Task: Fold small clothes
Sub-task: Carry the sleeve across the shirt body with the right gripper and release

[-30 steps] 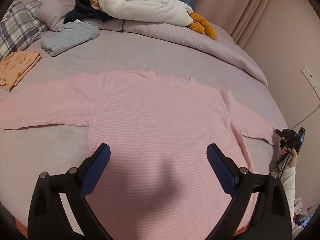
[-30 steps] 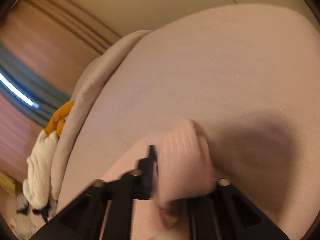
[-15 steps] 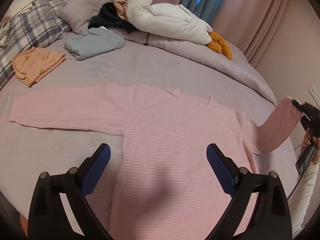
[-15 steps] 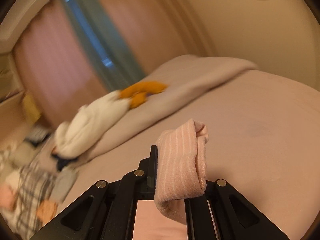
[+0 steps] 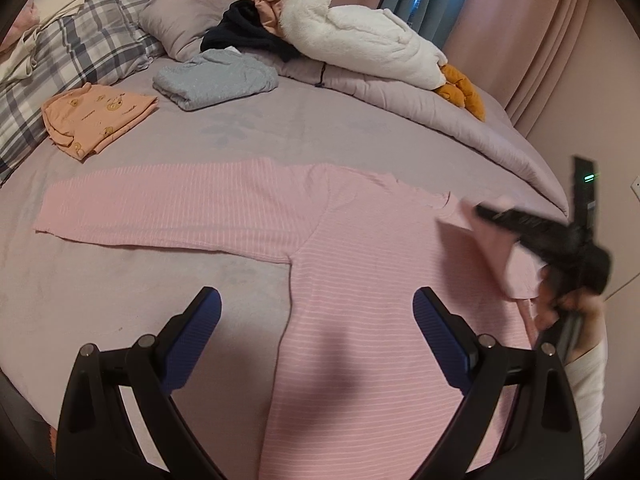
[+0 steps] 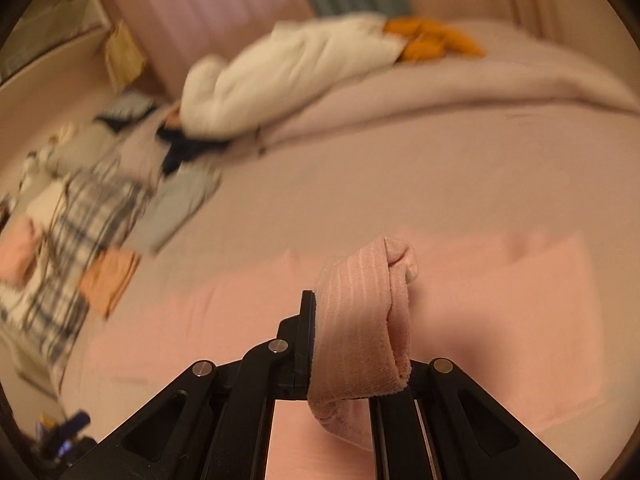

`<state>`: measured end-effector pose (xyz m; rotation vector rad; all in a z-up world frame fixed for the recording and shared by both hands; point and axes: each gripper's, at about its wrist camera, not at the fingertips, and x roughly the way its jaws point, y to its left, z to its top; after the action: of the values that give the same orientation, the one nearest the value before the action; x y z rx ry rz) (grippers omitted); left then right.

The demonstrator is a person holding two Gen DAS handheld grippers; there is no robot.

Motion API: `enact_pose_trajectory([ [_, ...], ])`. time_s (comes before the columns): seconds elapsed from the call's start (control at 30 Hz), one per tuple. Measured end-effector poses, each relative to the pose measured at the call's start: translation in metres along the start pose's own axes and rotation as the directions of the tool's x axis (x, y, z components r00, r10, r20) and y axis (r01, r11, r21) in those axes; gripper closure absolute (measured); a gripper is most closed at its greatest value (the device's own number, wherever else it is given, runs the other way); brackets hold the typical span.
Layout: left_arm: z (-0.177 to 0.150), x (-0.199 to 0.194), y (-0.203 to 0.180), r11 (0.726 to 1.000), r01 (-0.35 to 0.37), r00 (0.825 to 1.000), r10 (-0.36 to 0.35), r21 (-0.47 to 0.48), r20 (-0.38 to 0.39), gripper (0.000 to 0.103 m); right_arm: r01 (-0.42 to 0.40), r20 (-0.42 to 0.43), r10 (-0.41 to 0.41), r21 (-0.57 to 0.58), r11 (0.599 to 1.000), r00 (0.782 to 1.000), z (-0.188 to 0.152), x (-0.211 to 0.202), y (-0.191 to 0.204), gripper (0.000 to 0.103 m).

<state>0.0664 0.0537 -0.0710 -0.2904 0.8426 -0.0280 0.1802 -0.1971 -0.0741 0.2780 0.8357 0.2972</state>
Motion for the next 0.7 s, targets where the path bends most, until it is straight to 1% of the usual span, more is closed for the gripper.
enact_pose_trajectory([
  [0.07, -0.001, 0.001, 0.002, 1.000, 0.000, 1.000, 0.001, 0.002, -0.002, 0.007, 0.012, -0.069, -0.014, -0.021, 1.000, 0.998, -0.015, 0.021, 0.007, 0.096],
  [0.2, -0.002, 0.004, 0.003, 1.000, 0.006, 1.000, -0.006, 0.006, -0.012, 0.007, 0.037, -0.154, -0.045, -0.055, 0.998, 0.987, -0.028, 0.042, 0.013, 0.096],
  [0.23, -0.001, 0.005, 0.002, 1.000, 0.009, 1.000, -0.009, 0.004, -0.015, 0.007, 0.046, -0.170, -0.055, -0.060, 0.997, 0.984, -0.027, 0.044, 0.014, 0.093],
  [0.3, 0.000, 0.007, 0.000, 1.000, 0.031, 0.999, -0.030, 0.003, -0.022, 0.007, 0.031, -0.178, -0.041, -0.058, 0.998, 0.983, -0.025, 0.041, 0.017, 0.082],
  [0.33, 0.000, 0.007, -0.002, 0.999, 0.040, 0.999, -0.040, 0.004, -0.024, 0.006, 0.020, -0.169, -0.029, -0.056, 0.998, 0.985, -0.022, 0.037, 0.018, 0.062],
  [0.37, 0.000, 0.008, -0.004, 0.999, 0.049, 0.998, -0.049, 0.004, -0.026, 0.006, 0.005, -0.147, -0.013, -0.053, 0.999, 0.989, -0.018, 0.029, 0.019, 0.045],
  [0.4, 0.000, 0.009, -0.006, 0.998, 0.062, 0.998, -0.062, 0.002, -0.028, 0.006, -0.015, -0.113, 0.009, -0.047, 0.999, 0.994, -0.014, 0.018, 0.019, 0.043],
  [0.43, 0.001, 0.010, -0.009, 0.997, 0.073, 0.997, -0.073, 0.001, -0.032, 0.006, -0.031, -0.087, 0.028, -0.040, 0.999, 0.996, -0.012, 0.010, 0.018, 0.043],
  [0.5, 0.002, 0.015, -0.017, 0.995, 0.103, 0.994, -0.103, 0.002, -0.045, 0.006, -0.065, -0.044, 0.064, -0.013, 0.998, 0.997, -0.002, -0.012, 0.015, 0.043],
  [0.57, 0.004, 0.021, -0.027, 0.991, 0.133, 0.990, -0.133, 0.011, -0.055, 0.006, -0.082, -0.004, 0.083, 0.032, 0.996, 0.997, 0.005, -0.029, 0.010, 0.043],
  [0.63, 0.006, 0.032, -0.039, 0.986, 0.168, 0.984, -0.167, 0.020, -0.067, 0.006, -0.083, 0.027, 0.081, 0.061, 0.995, 0.996, 0.007, -0.042, 0.005, 0.043],
  [0.7, 0.007, 0.048, -0.054, 0.979, 0.204, 0.976, -0.201, 0.031, -0.080, 0.007, -0.048, 0.062, 0.043, 0.080, 0.996, 0.997, 0.005, -0.053, -0.003, 0.043],
])
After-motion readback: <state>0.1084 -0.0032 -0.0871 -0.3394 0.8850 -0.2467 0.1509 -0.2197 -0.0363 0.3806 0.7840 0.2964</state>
